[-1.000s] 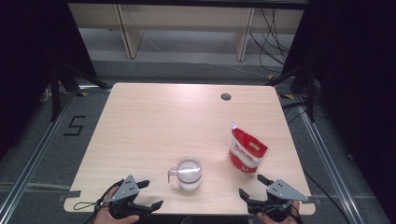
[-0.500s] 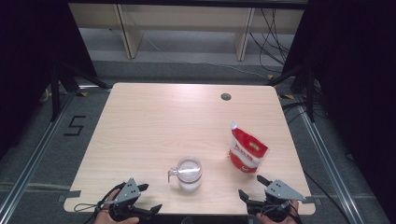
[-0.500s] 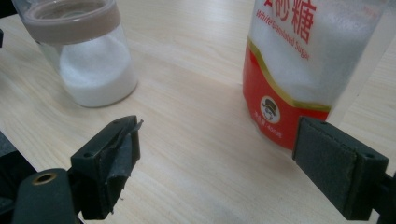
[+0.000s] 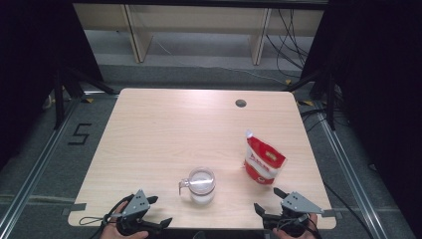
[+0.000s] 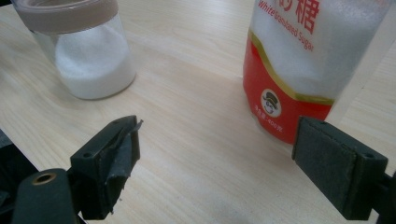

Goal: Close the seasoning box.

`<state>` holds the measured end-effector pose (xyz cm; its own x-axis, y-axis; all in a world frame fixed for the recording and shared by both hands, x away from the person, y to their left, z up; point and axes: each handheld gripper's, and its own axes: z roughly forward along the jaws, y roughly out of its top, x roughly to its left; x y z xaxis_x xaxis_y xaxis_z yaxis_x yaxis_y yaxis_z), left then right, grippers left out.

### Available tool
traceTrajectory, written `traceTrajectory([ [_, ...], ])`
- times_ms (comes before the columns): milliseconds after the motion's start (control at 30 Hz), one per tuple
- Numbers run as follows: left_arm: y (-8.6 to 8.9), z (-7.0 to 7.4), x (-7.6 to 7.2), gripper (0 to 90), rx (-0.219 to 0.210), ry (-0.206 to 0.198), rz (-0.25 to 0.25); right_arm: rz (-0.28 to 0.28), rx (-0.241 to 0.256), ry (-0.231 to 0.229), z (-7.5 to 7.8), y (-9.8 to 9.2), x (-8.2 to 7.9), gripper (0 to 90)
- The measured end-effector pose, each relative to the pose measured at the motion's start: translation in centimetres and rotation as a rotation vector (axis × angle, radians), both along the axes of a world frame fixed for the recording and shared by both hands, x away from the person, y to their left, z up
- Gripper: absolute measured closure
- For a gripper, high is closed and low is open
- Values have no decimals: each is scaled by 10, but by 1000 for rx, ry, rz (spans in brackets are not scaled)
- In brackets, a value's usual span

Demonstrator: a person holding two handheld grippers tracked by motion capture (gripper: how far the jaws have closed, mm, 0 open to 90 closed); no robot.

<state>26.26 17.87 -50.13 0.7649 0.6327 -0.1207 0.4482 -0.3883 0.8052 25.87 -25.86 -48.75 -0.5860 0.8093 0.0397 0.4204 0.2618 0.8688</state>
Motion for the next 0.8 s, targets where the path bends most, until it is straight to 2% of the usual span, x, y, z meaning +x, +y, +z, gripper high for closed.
traceTrajectory([
  [67,0,1,-1,158,1,7,6,0,1,0,0,0,0,159],
  [100,2,1,1,158,36,-1,-4,0,1,0,0,0,0,159],
  [200,2,1,1,158,37,-4,-6,-7,1,-1,0,0,0,159],
  [233,1,1,1,158,6,-1,3,-7,3,0,0,0,0,159],
  [267,1,1,1,157,12,-10,-6,-8,3,0,0,0,0,159],
  [300,1,0,1,158,10,5,9,-6,2,-1,0,0,0,159],
  [500,2,1,1,158,13,3,6,-8,3,1,0,0,0,159],
  [567,1,0,1,158,-3,6,15,-10,3,1,0,0,0,159],
  [600,2,1,1,158,8,5,9,-8,5,0,0,0,0,159],
  [800,3,0,3,158,13,-3,0,-6,4,5,-1,-2,1,159],
])
